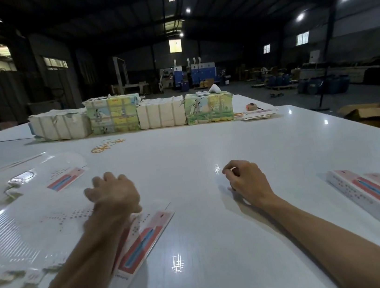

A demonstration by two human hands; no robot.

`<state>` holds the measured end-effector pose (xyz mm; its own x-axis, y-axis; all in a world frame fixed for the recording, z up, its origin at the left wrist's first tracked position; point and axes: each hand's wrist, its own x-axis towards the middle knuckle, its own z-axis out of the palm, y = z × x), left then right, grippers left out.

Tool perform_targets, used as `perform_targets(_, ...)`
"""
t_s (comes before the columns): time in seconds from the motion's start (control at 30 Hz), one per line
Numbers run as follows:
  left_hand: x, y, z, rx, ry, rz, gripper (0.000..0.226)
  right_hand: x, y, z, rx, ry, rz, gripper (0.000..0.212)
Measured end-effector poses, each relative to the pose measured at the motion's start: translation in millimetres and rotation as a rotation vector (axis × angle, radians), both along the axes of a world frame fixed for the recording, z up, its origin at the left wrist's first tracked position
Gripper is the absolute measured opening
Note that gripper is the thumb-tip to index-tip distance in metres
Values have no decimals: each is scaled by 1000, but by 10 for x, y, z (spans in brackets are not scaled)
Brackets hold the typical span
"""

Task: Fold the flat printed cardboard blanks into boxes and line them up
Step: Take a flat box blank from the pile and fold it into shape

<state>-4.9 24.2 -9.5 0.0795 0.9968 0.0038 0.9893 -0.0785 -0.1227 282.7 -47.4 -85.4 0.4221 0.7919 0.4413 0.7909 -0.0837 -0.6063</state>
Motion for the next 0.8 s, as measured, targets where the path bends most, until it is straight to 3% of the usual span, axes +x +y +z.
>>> perform_targets(0.07,-167,48,27,-54,33,51,92,-1,-2,-2,6,0,18,19)
perform_targets(0.2,-342,172,-5,-49,55,4,77,-10,-14,-8,23,36,63,20)
perform_targets(0.4,-376,348,-44,-77,37,31,71,-2,-28,6,32,53,105,19)
perform_targets(0.8,-572,595,30,-147,-103,75,71,-12,-12,-8,-19,12,175,21)
